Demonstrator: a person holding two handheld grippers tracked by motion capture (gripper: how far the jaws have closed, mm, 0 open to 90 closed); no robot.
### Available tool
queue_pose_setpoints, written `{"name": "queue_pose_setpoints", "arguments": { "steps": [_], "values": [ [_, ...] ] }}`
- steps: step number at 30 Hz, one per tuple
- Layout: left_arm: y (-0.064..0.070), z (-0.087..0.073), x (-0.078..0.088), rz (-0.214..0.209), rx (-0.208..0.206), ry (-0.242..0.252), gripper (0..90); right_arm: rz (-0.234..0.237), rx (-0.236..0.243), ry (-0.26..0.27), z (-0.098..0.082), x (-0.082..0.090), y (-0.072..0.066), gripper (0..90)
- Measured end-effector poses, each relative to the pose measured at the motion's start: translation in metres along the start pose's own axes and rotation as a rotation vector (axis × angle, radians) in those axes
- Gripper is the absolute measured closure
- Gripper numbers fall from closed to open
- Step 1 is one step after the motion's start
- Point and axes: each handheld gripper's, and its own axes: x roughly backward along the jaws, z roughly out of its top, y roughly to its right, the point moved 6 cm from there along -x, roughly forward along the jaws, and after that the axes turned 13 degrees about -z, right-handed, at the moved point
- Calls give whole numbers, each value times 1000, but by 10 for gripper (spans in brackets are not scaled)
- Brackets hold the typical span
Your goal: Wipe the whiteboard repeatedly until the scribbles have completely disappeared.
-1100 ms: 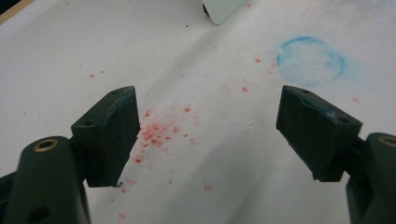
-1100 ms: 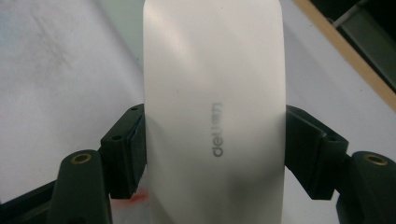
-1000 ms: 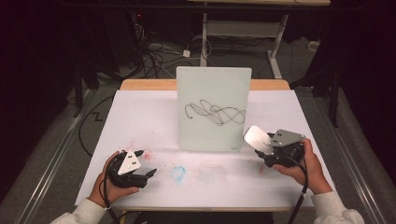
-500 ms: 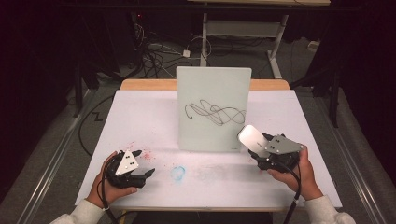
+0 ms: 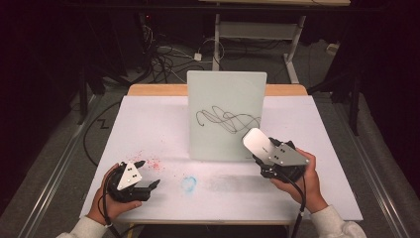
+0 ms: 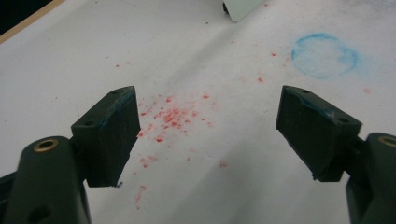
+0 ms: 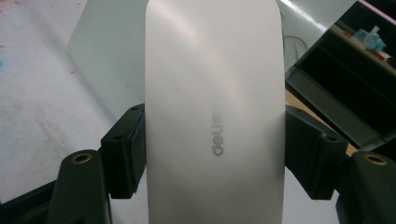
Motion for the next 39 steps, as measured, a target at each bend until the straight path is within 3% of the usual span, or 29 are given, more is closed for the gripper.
{"name": "queue_pose_setpoints", "arguments": {
  "steps": [9, 13, 22, 33, 39],
  "values": [
    [2, 1, 0, 14, -13, -9, 208, -96, -18, 13, 8, -9, 4, 310],
    [3, 1, -1, 14, -16, -10, 208, -157, 3, 38, 21, -18, 4, 310],
    [3, 0, -2, 16, -17, -16, 209, -238, 22, 74, 41, -32, 5, 310],
    [4, 0, -1, 15, -17, -14, 209, -268, 19, 59, 43, -51, 3, 310],
    [4, 0, -2, 14, -20, -16, 209, -286, 33, 63, 43, -52, 1, 310]
  ]
}}
